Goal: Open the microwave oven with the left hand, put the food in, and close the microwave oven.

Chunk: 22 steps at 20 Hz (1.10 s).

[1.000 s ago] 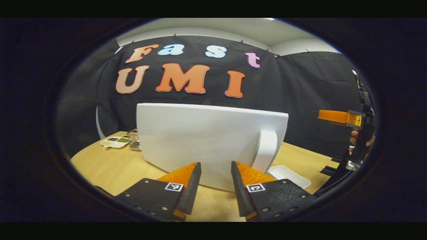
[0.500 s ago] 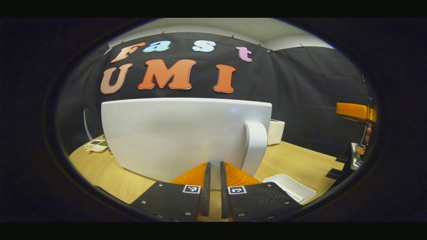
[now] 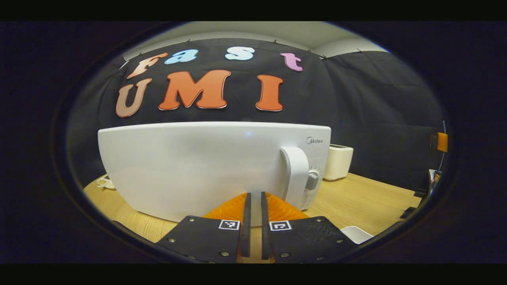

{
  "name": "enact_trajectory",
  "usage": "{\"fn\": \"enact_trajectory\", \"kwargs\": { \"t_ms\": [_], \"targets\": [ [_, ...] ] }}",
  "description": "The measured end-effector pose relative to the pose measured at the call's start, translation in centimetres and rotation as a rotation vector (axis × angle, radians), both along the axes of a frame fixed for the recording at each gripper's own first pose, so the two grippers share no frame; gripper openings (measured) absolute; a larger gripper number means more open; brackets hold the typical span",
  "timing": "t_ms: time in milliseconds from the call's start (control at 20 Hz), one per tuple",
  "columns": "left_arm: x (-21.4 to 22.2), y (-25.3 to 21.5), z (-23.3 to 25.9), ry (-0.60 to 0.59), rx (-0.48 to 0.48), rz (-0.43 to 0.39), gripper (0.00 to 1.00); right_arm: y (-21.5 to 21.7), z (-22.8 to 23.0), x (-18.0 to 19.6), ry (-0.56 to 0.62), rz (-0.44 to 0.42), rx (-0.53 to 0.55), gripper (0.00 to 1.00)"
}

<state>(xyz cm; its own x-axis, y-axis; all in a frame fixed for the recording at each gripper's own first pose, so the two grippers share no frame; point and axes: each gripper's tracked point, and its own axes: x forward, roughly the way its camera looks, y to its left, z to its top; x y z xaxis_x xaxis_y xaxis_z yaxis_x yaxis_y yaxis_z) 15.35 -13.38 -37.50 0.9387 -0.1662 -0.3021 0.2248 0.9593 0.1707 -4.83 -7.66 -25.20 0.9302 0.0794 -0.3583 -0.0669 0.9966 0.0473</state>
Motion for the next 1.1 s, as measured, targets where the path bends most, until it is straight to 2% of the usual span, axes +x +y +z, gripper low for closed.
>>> {"fn": "enact_trajectory", "kwargs": {
  "t_ms": [200, 450, 650, 750, 800, 850, 950, 1000, 1100],
  "targets": [
    [1.1, -0.6, -0.1, -0.015, 0.019, 0.005, 0.11, -0.6, -0.3, 0.0, 0.008, -0.002, -0.022, 0.82],
    [1.6, -0.6, 0.1, -0.030, 0.021, 0.008, 0.00, -0.7, -0.4, 0.2, 0.016, -0.017, -0.002, 0.82],
    [2.0, -0.4, -0.4, -0.013, 0.018, 0.019, 0.00, -0.2, -0.3, -0.3, 0.020, -0.019, 0.005, 0.82],
    [1.8, 0.3, -0.1, -0.016, 0.038, 0.036, 0.01, -0.2, 0.1, -0.3, 0.020, -0.019, -0.009, 0.82],
    [1.4, 0.4, 0.6, -0.025, 0.042, 0.035, 0.10, -0.1, 0.4, -0.2, 0.016, -0.020, -0.016, 0.82],
    [0.9, 0.2, 1.6, -0.038, 0.042, 0.022, 0.10, 0.0, 0.8, -0.1, 0.009, -0.020, -0.020, 0.82],
    [-0.2, 0.2, 4.2, -0.078, 0.058, -0.003, 0.12, 0.4, 2.0, 0.4, -0.008, -0.020, -0.026, 0.82],
    [-0.9, 0.3, 5.7, -0.098, 0.079, -0.017, 0.16, 0.6, 2.7, 0.7, -0.017, -0.024, -0.030, 0.82],
    [-2.2, 1.7, 8.6, -0.130, 0.113, -0.013, 0.18, 1.3, 4.6, 1.5, -0.046, -0.025, -0.042, 0.82]
  ]
}}
